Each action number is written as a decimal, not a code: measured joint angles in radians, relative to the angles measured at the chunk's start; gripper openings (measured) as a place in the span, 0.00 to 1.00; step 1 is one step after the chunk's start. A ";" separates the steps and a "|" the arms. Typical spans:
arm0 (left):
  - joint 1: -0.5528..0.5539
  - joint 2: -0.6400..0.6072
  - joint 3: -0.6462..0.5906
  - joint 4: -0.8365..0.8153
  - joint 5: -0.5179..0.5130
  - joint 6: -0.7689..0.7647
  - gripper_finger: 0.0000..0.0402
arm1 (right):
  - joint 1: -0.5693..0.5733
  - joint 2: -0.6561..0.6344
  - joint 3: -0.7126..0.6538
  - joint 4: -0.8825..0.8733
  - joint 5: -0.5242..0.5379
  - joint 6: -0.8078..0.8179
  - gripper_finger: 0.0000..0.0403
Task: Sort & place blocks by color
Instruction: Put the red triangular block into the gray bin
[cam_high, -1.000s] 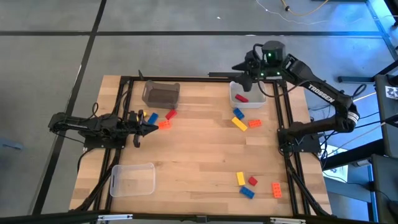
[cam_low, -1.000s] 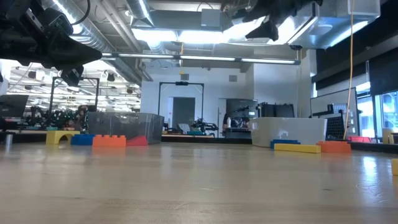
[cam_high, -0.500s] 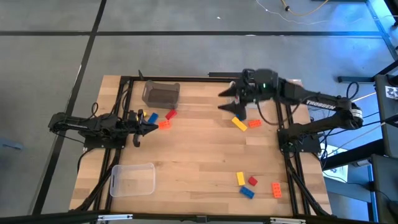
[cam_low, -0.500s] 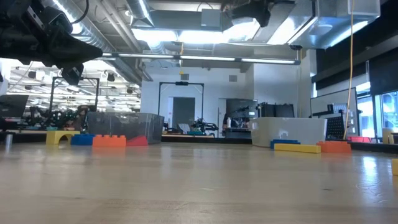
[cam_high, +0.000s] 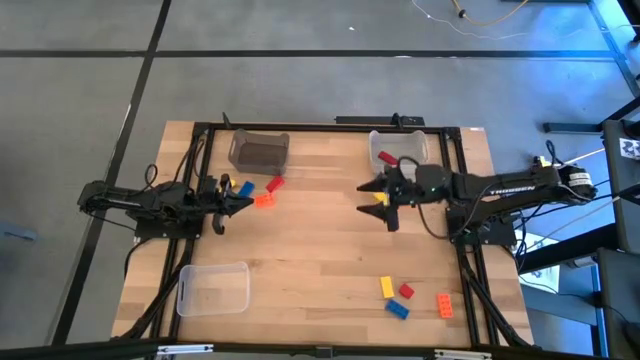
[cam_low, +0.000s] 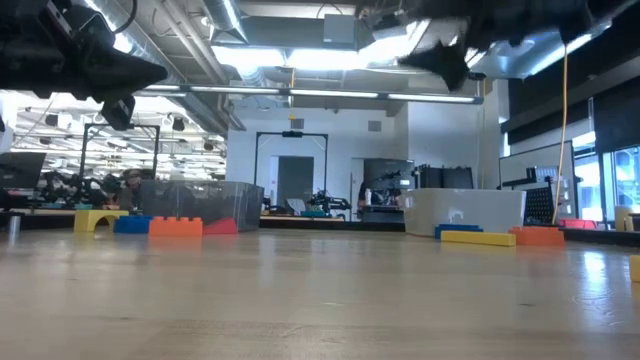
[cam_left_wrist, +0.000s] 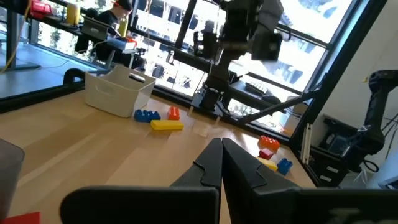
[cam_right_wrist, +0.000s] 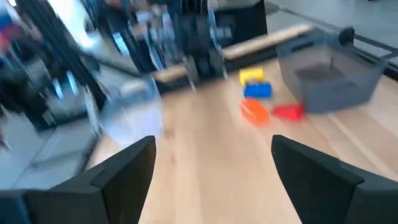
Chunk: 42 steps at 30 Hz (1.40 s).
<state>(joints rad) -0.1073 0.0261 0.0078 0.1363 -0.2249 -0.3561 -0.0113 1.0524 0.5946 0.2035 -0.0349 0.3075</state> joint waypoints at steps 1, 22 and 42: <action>0.000 0.000 0.000 0.000 0.000 0.000 0.00 | 0.000 0.001 -0.016 0.002 0.001 -0.017 0.80; 0.000 0.000 0.000 -0.001 -0.002 0.000 0.00 | 0.004 0.000 -0.065 0.014 -0.001 0.000 0.33; 0.000 0.000 0.000 -0.011 -0.067 -0.055 0.06 | 0.004 0.000 -0.065 0.017 -0.065 0.002 0.00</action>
<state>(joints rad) -0.1070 0.0259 0.0078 0.1256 -0.2915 -0.4113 -0.0074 1.0527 0.5301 0.2207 -0.0998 0.3099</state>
